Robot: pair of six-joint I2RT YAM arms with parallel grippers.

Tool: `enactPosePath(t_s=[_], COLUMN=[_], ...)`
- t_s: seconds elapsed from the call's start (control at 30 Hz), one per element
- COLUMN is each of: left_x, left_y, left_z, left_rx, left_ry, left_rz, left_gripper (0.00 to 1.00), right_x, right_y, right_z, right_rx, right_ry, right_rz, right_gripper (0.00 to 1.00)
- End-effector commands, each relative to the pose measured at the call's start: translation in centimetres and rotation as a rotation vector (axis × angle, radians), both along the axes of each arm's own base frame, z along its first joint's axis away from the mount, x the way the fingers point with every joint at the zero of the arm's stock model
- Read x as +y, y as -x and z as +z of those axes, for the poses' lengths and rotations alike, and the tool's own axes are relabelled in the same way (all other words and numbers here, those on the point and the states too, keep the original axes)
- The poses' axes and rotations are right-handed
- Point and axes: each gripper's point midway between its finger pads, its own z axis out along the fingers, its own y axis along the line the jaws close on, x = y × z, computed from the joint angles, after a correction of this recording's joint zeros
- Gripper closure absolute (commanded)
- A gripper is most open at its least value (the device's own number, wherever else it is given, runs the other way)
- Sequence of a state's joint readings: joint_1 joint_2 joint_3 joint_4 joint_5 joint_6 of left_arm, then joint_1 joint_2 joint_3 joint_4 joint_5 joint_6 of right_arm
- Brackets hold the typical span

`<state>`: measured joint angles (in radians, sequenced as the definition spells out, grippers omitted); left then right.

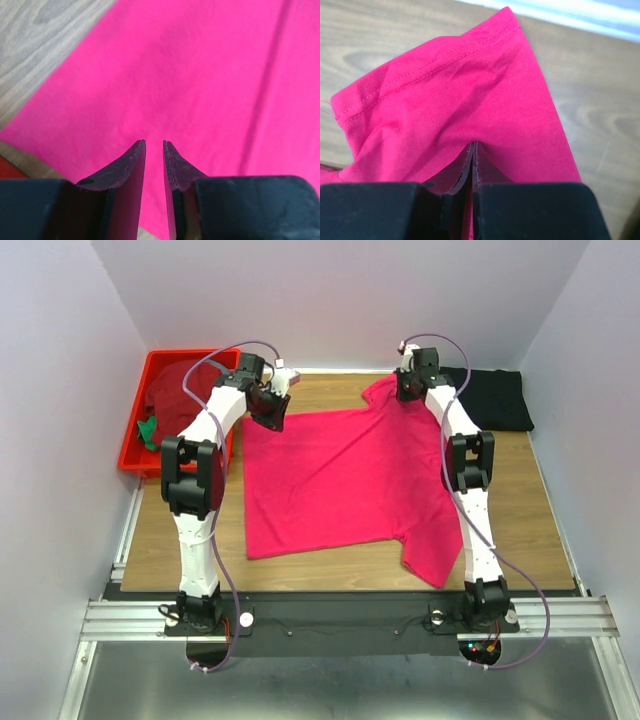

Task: Fold and stack the t-shirts
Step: Flatten the tshirt out

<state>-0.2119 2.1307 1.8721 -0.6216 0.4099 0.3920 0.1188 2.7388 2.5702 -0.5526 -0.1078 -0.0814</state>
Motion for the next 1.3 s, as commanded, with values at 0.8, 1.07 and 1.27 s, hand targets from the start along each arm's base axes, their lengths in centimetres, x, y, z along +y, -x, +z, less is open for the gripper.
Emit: enactPosePath(t_s=[0.8,1.07,1.27], left_x=[4.1,5.4,6.4], left_y=[12.3,14.1,14.8], left_z=[-1.8,-3.7,-6.0], left_rx=[0.034,0.06,0.102], left_ry=[-0.172,-0.224,-0.269], left_rz=[-0.246,-0.221,-0.203], left_gripper=[0.69,0.7,0.7], right_x=[-8.7,-12.7,-13.0], right_y=[19.4,24.4,27.3], right_z=[14.6,7.4,3.5], right_rx=[0.085,0.312,0.428], right_ry=[0.007,0.002,-0.002], right_rz=[0.04,-0.052,-0.049], right_gripper=[0.3,0.55,0.57])
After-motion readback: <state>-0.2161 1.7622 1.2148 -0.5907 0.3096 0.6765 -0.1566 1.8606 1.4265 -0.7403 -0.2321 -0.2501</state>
